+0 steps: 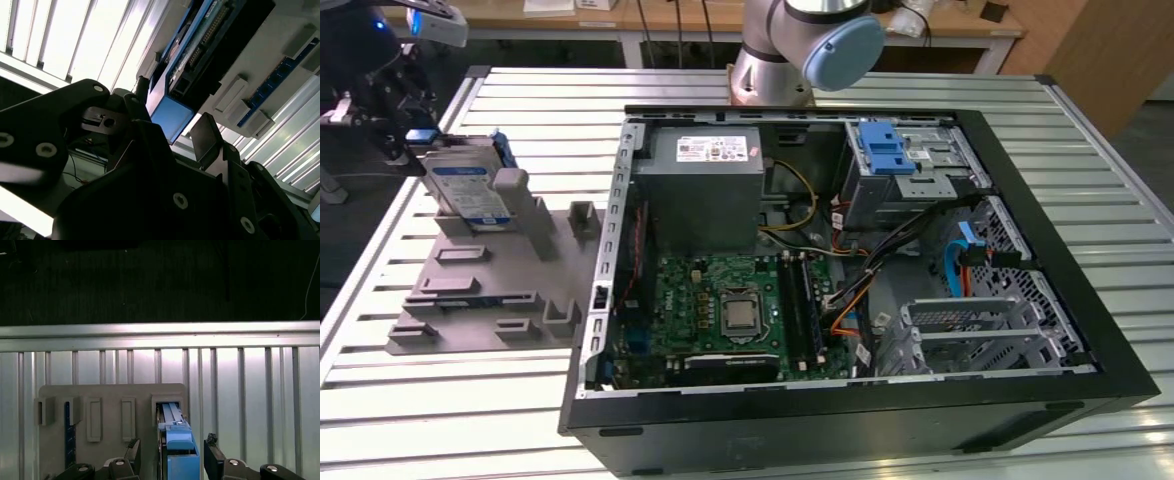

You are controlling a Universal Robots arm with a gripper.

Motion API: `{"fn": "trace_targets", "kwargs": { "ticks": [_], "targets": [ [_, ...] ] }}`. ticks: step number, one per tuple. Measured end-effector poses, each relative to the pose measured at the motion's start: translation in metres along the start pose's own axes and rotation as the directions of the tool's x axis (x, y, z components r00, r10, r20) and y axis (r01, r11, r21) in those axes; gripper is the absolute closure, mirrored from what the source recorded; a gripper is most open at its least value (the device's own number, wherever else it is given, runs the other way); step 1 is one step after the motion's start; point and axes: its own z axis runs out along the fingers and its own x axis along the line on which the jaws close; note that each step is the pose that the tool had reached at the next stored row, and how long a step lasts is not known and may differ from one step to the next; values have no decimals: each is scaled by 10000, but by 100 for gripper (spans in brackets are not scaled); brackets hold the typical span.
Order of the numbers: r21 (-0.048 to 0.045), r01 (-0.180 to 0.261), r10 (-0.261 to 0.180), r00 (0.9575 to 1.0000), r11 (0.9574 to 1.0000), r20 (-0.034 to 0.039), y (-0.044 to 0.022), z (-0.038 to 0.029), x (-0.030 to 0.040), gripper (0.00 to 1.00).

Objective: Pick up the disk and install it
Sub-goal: 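Pick up the disk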

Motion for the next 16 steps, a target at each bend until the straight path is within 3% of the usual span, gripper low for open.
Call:
{"fn": "trace_targets", "kwargs": {
  "ticks": [7, 9, 10, 16],
  "targets": [
    [1, 21, -21, 10000, 10000, 0, 0, 0, 0, 39],
    [1, 23, -23, 10000, 10000, 0, 0, 0, 0, 40],
    [1, 25, -25, 10000, 10000, 0, 0, 1, 0, 47],
    [1, 31, -31, 10000, 10000, 0, 0, 0, 0, 49]
  ]
}}
